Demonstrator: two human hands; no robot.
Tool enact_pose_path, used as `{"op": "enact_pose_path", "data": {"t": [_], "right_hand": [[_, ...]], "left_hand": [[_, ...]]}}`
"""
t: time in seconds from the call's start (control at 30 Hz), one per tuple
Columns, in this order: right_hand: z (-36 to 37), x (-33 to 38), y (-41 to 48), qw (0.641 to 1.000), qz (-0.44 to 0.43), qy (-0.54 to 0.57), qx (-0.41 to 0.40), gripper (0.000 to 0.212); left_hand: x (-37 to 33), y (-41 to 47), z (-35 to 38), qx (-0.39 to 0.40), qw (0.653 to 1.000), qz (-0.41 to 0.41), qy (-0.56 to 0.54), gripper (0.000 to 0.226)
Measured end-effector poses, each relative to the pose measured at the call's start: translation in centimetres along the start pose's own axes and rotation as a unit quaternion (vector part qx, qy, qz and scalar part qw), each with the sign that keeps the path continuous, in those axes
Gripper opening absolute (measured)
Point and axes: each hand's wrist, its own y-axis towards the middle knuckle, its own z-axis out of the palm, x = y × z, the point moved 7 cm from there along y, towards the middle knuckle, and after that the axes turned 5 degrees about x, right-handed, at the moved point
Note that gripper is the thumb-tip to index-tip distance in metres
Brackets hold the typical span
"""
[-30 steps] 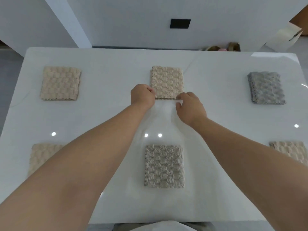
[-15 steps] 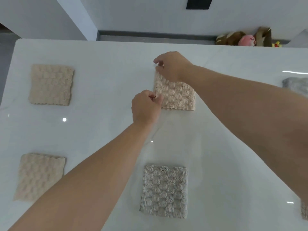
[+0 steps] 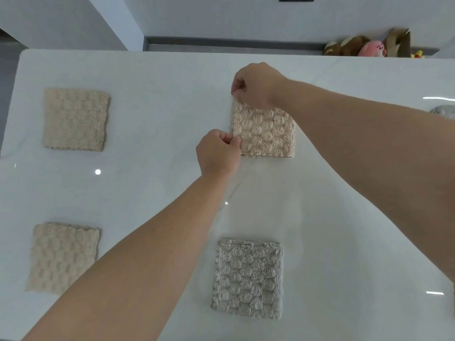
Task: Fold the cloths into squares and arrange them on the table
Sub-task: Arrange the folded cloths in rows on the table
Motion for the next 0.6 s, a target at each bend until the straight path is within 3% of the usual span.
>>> {"op": "enact_pose_path", "data": {"t": [0.4,0.6], "right_hand": [[1.6,-0.5,-0.4,0.999,0.007,-0.013,0.035,0.015],[0.8,-2.3,-2.5,0.997,0.042,0.017,-0.058,0.029]], "left_hand": [[-0.5,-0.2,-0.9,-0.013,1.0,0.001,0.021,0.011],[-2.1,-0.8,-0.9,0.005,0.995,0.078,0.06,0.014]]}}
